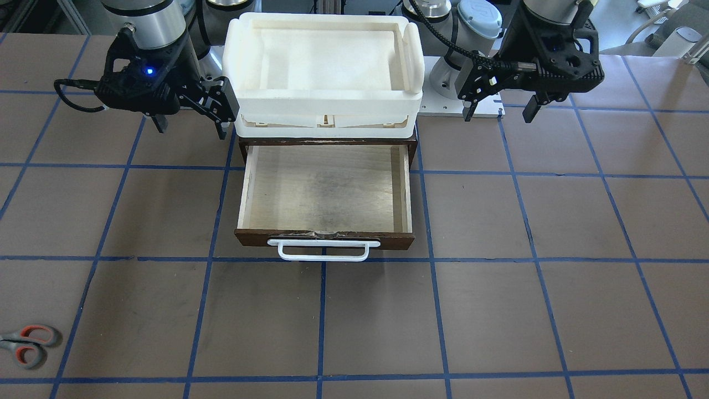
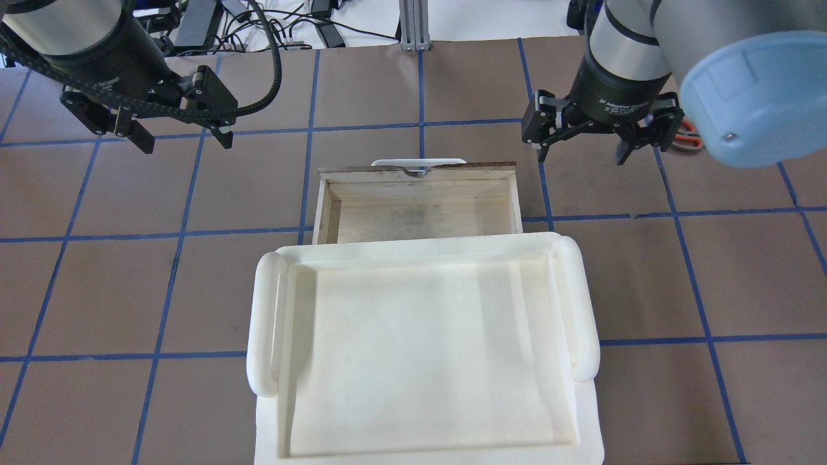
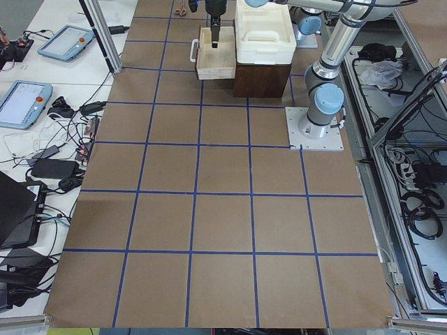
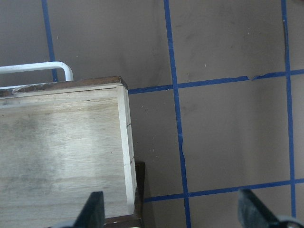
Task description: Put scissors in drawer and close it
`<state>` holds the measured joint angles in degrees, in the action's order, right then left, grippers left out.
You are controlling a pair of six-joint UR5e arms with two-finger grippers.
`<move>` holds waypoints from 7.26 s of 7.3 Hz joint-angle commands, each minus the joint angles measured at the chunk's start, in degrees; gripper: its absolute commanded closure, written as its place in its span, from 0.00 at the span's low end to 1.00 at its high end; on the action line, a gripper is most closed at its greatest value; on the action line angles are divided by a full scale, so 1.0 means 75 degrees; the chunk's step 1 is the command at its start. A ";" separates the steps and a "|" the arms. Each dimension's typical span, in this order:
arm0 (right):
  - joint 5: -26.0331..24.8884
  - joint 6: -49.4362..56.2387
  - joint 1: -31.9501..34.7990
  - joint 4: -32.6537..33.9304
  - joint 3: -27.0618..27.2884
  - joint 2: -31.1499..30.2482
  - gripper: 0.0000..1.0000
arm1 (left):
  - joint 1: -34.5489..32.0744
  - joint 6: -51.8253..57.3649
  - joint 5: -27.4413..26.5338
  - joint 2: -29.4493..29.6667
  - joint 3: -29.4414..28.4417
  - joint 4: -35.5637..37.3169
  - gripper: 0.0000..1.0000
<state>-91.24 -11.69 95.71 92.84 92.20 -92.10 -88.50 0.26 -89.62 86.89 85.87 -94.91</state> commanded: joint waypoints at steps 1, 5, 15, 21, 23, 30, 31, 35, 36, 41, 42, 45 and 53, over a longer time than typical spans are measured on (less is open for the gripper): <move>0.0002 -0.0232 -0.0011 0.0019 0.0011 -0.0001 0.00 | 0.0000 0.0000 0.0008 0.0016 0.0000 -0.0002 0.00; 0.0049 -0.0317 -0.0034 0.0450 0.0000 -0.0036 0.00 | 0.0000 -0.0012 0.0008 0.0028 0.0000 0.0010 0.00; -0.0584 -0.0293 -0.0210 -0.0323 0.0000 0.0372 0.00 | 0.0000 -0.0012 0.0008 0.0063 0.0000 0.0010 0.00; 0.0704 0.0656 -0.0257 0.0582 -0.0071 0.0374 0.00 | 0.0000 -0.0012 0.0008 0.0063 0.0000 0.0010 0.00; 0.0728 0.1317 -0.0431 0.0942 -0.0071 0.0444 0.00 | 0.0000 -0.0012 0.0008 0.0052 0.0000 -0.0002 0.00; 0.0775 1.0078 -0.3158 0.1858 -0.0129 0.1847 0.00 | 0.0000 -0.0012 0.0008 0.0064 0.0000 -0.0002 0.00; 0.1077 1.0983 -0.3593 0.2079 -0.0152 0.2118 0.00 | 0.0000 -0.0012 0.0008 0.0063 0.0000 -0.0002 0.00; 0.0951 1.4405 -0.4287 0.3014 -0.0796 0.3569 0.00 | -0.0012 -0.0012 0.0008 0.0028 0.0047 0.0022 0.00; 0.0557 1.4785 -0.4358 0.3553 -0.0936 0.4003 0.00 | 0.0000 -0.0012 0.0008 0.0028 0.0047 0.0022 0.00; 0.0518 1.6181 -0.4534 0.3734 -0.1592 0.5107 0.00 | 0.0000 -0.0012 0.0008 0.0028 0.0070 0.0022 0.00; 0.0518 1.6392 -0.4534 0.3734 -0.1814 0.5387 0.00 | -0.0012 -0.0012 0.0008 0.0028 0.0094 0.0033 0.00; 0.0552 1.6825 -0.4546 0.4234 -0.1910 0.5822 0.01 | -0.0012 0.0000 0.0008 0.0016 0.0094 0.0033 0.00; 0.0122 1.6863 -0.4546 0.4436 -0.2015 0.6117 1.00 | -0.0012 0.0000 0.0020 0.0005 0.0094 0.0033 0.00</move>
<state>-88.41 114.85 61.61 125.56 77.38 -46.14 -88.59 0.26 -89.50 86.91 86.57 -94.70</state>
